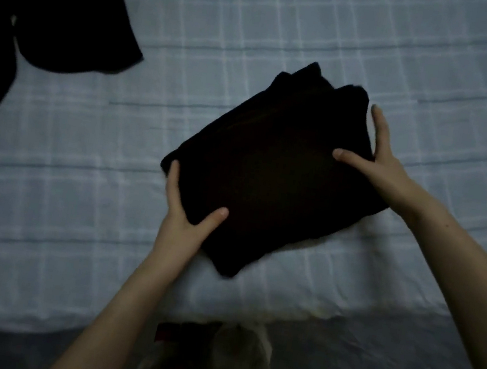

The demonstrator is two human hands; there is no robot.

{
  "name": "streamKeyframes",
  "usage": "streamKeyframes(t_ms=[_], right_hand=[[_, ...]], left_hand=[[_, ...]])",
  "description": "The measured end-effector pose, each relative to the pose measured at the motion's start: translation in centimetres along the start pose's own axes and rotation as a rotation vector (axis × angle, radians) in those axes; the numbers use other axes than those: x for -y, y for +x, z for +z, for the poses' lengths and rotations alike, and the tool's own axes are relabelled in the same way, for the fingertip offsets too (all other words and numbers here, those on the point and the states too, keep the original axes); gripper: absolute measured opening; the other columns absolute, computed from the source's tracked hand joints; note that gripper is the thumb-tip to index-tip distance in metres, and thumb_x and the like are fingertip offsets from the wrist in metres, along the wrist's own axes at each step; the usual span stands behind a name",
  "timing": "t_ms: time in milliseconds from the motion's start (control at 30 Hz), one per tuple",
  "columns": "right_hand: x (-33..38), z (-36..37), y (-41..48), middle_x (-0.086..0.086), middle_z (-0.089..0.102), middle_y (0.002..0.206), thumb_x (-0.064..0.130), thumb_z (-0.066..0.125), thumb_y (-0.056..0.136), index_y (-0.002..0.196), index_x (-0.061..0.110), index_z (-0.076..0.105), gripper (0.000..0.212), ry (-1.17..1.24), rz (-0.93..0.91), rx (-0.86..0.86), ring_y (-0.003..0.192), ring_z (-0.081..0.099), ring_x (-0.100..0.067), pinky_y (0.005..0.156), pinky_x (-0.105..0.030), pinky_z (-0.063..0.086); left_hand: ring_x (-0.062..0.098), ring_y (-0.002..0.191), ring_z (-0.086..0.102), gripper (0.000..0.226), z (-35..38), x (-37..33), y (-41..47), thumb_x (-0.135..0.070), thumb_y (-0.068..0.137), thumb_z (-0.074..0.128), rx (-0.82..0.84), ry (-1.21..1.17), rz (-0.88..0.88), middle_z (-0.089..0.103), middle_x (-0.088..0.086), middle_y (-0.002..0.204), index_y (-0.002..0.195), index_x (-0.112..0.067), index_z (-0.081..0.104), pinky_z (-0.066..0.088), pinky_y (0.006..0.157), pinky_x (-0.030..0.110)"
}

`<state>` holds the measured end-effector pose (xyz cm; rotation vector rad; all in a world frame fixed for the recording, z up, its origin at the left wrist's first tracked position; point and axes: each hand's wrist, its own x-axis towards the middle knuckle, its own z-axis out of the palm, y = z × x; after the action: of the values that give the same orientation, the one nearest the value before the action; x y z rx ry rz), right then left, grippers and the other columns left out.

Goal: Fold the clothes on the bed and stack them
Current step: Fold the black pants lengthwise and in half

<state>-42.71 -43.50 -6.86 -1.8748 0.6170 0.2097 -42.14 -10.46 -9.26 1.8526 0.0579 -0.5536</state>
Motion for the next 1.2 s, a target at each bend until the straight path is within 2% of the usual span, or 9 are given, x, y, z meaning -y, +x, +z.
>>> streamKeyframes(t_ms=[67, 167, 300, 467, 600, 700, 800, 967, 1200], right_hand=[[1.2, -0.1, -2.8, 0.053, 0.032, 0.125, 0.057, 0.079, 0.073, 0.138, 0.074, 0.011, 0.096, 0.085, -0.018, 0.024, 0.124, 0.053, -0.005, 0.094, -0.027, 0.049], [2.6, -0.3, -7.5, 0.049, 0.035, 0.136, 0.029, 0.074, 0.089, 0.148, 0.057, 0.022, 0.084, 0.088, -0.113, 0.032, 0.128, 0.045, 0.012, 0.095, -0.013, 0.048], [4.9, 0.5, -14.6, 0.044, 0.044, 0.133, 0.024, 0.068, 0.093, 0.142, 0.059, 0.033, 0.07, 0.158, -0.111, 0.043, 0.122, 0.054, 0.004, 0.086, -0.015, 0.052], [10.3, 1.7, -24.2, 0.051, 0.026, 0.141, 0.03, 0.06, 0.098, 0.148, 0.06, 0.018, 0.072, 0.184, -0.208, -0.055, 0.13, 0.038, 0.017, 0.094, -0.007, 0.044], [15.1, 1.9, -31.5, 0.047, 0.031, 0.142, 0.038, 0.053, 0.098, 0.148, 0.056, 0.026, 0.059, 0.169, -0.272, -0.136, 0.132, 0.036, 0.017, 0.097, -0.006, 0.04], [17.6, 2.5, -37.1, 0.04, 0.031, 0.148, 0.035, 0.052, 0.1, 0.148, 0.053, 0.027, 0.058, 0.166, -0.301, -0.21, 0.138, 0.034, 0.01, 0.11, -0.02, 0.039], [19.2, 3.4, -41.0, 0.026, 0.036, 0.151, 0.03, 0.048, 0.103, 0.148, 0.045, 0.034, 0.05, 0.107, -0.336, -0.231, 0.141, 0.036, -0.002, 0.114, -0.036, 0.034], [20.2, 3.5, -44.3, 0.038, 0.041, 0.142, 0.017, 0.055, 0.101, 0.146, 0.045, 0.038, 0.056, 0.205, -0.306, -0.374, 0.135, 0.038, 0.01, 0.107, -0.011, 0.036], [16.3, -2.2, -46.4, 0.046, 0.041, 0.136, 0.017, 0.059, 0.098, 0.142, 0.055, 0.039, 0.061, 0.339, -0.247, -0.535, 0.127, 0.039, 0.02, 0.097, -0.006, 0.04]], left_hand=[[-0.028, 0.117, 0.037, 0.093, -1.3, -1.0, -0.9, -0.033, 0.084, 0.073, 0.098, -0.047, 0.007, 0.028, -0.042, 0.136, 0.149, -0.053, 0.008, 0.039, 0.093, 0.004], [-0.019, 0.116, 0.048, 0.067, -4.0, -3.1, -2.3, -0.023, 0.091, 0.068, 0.119, -0.052, 0.055, 0.042, -0.04, 0.131, 0.141, -0.052, 0.034, 0.046, 0.09, 0.007], [-0.003, 0.113, 0.058, 0.041, -8.0, -7.2, -5.2, -0.023, 0.093, 0.063, 0.133, -0.022, 0.066, 0.059, -0.023, 0.126, 0.125, -0.048, 0.057, 0.052, 0.099, 0.031], [-0.001, 0.114, 0.057, 0.042, -12.9, -13.4, -10.6, -0.023, 0.092, 0.063, 0.171, 0.027, 0.156, 0.057, -0.022, 0.127, 0.123, -0.051, 0.057, 0.052, 0.097, 0.036], [-0.014, 0.106, 0.055, 0.049, -16.5, -18.7, -15.1, -0.036, 0.081, 0.075, 0.195, 0.069, 0.267, 0.057, -0.033, 0.119, 0.123, -0.052, 0.056, 0.051, 0.091, 0.025], [-0.02, 0.103, 0.053, 0.062, -18.8, -21.4, -18.5, -0.048, 0.066, 0.078, 0.235, 0.102, 0.327, 0.054, -0.041, 0.116, 0.123, -0.054, 0.054, 0.049, 0.082, 0.017], [-0.009, 0.108, 0.057, 0.065, -20.6, -23.0, -20.5, -0.048, 0.063, 0.079, 0.262, 0.111, 0.371, 0.055, -0.035, 0.118, 0.123, -0.054, 0.055, 0.052, 0.084, 0.024], [0.006, 0.112, 0.058, 0.064, -19.9, -26.1, -21.6, -0.046, 0.062, 0.079, 0.327, 0.126, 0.441, 0.057, -0.025, 0.121, 0.121, -0.054, 0.056, 0.055, 0.087, 0.033], [-0.014, 0.103, 0.056, 0.064, -12.3, -29.4, -22.5, -0.051, 0.061, 0.08, 0.427, 0.183, 0.51, 0.055, -0.033, 0.118, 0.119, -0.058, 0.055, 0.052, 0.073, 0.012]])
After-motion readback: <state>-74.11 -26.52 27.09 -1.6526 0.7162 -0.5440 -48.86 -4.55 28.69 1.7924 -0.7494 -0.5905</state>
